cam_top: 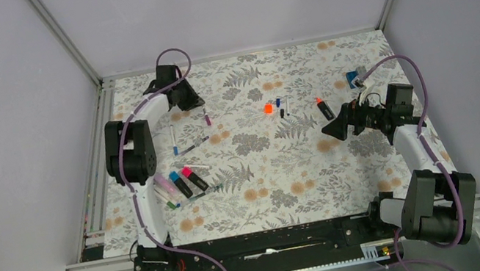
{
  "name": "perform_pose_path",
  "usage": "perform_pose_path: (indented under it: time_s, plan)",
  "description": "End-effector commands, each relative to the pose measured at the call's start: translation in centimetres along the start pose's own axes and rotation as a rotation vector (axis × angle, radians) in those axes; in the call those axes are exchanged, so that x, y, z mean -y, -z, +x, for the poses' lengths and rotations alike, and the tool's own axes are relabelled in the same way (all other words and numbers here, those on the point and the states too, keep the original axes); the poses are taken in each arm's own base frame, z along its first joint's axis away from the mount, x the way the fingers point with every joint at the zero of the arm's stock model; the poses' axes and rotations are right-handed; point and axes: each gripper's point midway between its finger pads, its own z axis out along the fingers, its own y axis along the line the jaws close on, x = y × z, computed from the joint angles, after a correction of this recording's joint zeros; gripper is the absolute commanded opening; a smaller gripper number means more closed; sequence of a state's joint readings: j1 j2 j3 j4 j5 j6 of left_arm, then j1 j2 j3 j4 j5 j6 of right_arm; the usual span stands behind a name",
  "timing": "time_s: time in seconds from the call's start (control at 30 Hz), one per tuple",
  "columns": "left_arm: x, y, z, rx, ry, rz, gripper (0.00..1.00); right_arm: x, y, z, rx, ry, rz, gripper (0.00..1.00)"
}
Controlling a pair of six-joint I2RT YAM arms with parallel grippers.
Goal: Open the pen caps
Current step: Pick up the pen from the center of the board.
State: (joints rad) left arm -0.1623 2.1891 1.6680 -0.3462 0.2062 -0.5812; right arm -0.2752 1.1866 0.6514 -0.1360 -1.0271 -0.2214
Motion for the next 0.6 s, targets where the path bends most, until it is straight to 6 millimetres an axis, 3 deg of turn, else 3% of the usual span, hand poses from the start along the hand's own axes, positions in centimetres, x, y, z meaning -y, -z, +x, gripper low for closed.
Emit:
perform_pose_path:
  time_s: [0.0,0.23,0.43,0.57]
  plan:
    - [7.7,6.2,-3.2,0.128,-0.041,0.326,0.00,-0.9,0.4,-1.7,0.033,0.062,-0.041,1.00]
    - [14.3,12.1,1.9,0.121,-0.096,0.678,0.00,-2.5,0.4,-1.6,0.044,0.086,-0.133,0.99]
    - [20.4,18.5,7.7,0.166,-0.117,0.998,0.00,-5.8,1.0,-4.1,0.092,-0.002,-0.308,1.00]
    - [23.8,20.9,11.7,0.180,-0.105,1.122,0.00,-7.9,1.6,-5.8,0.091,-0.060,-0.391,1.00]
